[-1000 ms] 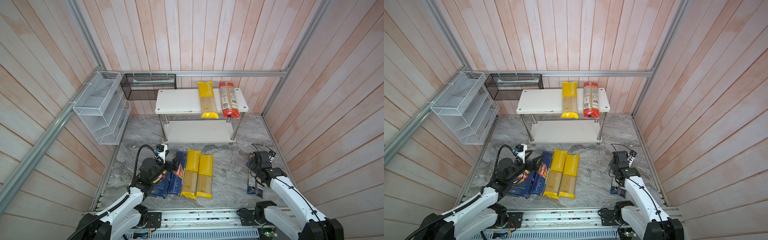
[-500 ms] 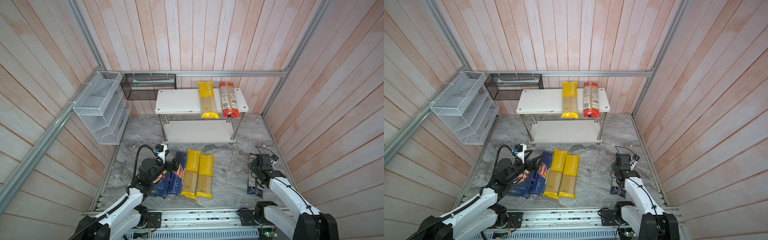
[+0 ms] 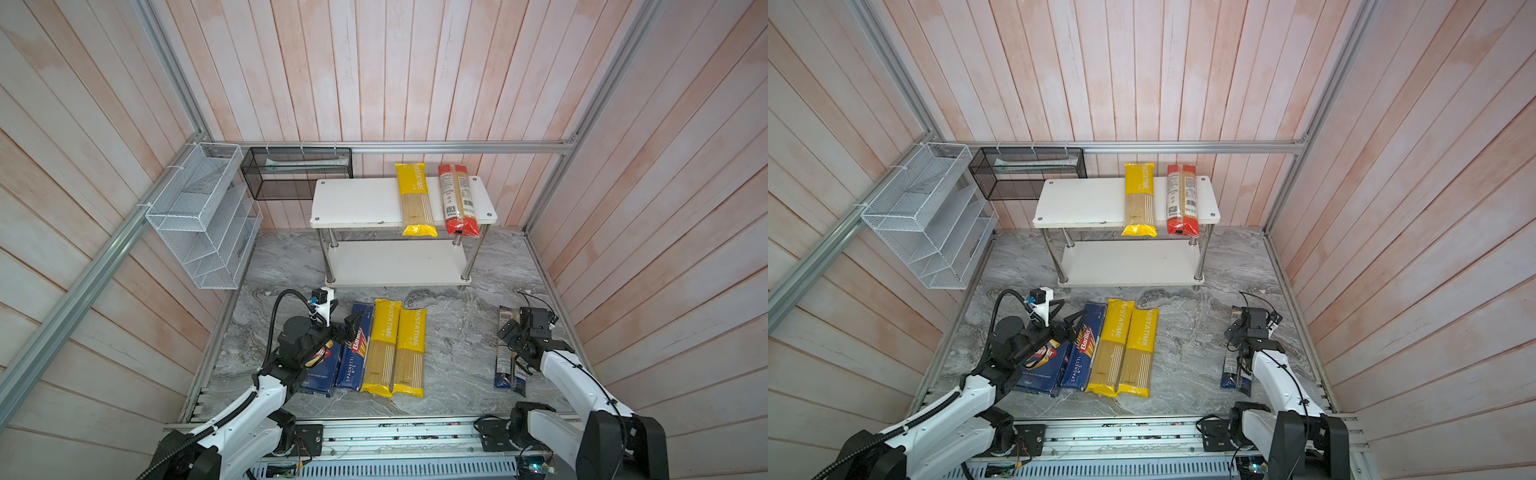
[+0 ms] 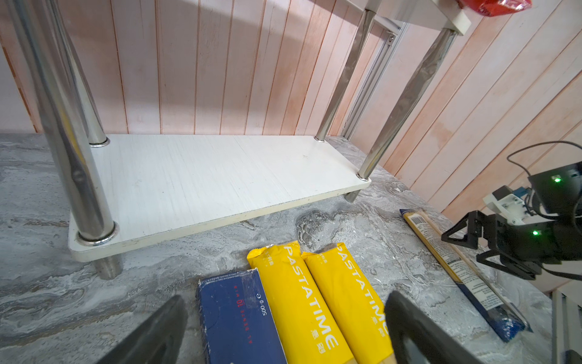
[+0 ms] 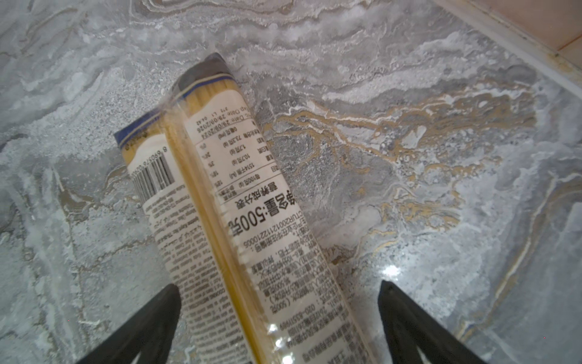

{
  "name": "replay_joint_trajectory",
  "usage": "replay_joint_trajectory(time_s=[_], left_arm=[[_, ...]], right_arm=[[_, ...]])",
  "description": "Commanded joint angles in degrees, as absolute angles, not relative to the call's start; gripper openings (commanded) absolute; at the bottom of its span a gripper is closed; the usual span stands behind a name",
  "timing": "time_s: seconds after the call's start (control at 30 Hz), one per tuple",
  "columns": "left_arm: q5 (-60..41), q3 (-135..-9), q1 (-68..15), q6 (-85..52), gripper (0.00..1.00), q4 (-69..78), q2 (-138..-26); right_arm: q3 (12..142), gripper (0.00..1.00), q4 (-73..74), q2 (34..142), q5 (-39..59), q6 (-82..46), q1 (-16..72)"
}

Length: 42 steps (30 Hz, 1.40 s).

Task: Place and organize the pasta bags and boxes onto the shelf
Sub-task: 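Lower the open right gripper down around the clear spaghetti bag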

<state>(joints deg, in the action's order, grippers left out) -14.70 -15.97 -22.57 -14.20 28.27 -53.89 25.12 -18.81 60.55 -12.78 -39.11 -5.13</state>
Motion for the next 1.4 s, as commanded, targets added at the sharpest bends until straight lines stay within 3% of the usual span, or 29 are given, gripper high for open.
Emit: replay_joint_trajectory(time_s=[0.0,0.6,0.8,1.07,1.27,1.37], left_arm=[[-14.71,-16.30,-22.77,-14.06,1.00,29.34,-54.47],[-13.86,-17.07,-22.82,-13.62,1.00,28.19,-54.87],[-14.09,-16.44,-22.85,-14.01,1.00,28.74,-53.84],[-14.81,-16.79,-22.82,-14.52,1.00,29.52,-55.44],[-14.61,-16.81,-22.81,-14.45,1.00,29.01,-54.87],[-13.98,-16.62,-22.78,-14.46,1.00,28.81,-54.29]], right_arm=[[26.64,0.98,-18.06,62.09,-9.06,-36.62,-6.59],[27.25,0.98,-15.16,66.36,6.68,-32.33,-6.94],[26.93,0.98,-16.61,64.28,7.83,-31.54,-6.87],[26.71,0.98,-14.85,61.90,1.33,-32.78,-6.84],[32.55,0.98,-18.92,68.46,-5.48,-29.51,-6.85],[34.56,0.98,-19.57,72.34,-3.65,-27.79,-6.83]])
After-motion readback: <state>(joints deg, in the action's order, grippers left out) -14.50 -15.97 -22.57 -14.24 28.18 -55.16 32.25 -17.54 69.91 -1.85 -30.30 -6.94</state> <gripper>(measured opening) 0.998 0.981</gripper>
